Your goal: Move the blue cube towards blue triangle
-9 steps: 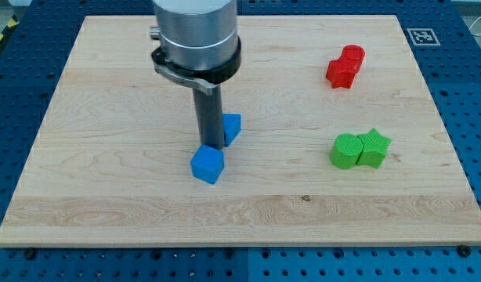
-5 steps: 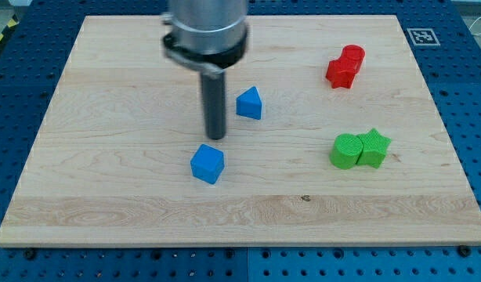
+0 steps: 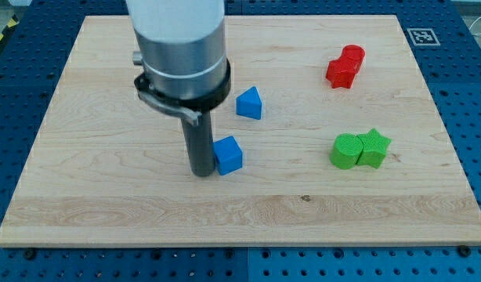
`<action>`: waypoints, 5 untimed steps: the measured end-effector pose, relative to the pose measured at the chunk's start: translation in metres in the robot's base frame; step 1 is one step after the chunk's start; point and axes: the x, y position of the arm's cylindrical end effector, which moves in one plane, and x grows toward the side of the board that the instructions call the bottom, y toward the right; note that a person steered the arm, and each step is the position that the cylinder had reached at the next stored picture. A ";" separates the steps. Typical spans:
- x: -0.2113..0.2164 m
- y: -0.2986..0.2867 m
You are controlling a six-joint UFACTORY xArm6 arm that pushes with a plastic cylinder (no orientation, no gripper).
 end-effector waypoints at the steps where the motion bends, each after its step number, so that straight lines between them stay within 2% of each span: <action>1: 0.017 0.017; 3: -0.022 0.040; 4: -0.028 0.040; 5: -0.013 0.027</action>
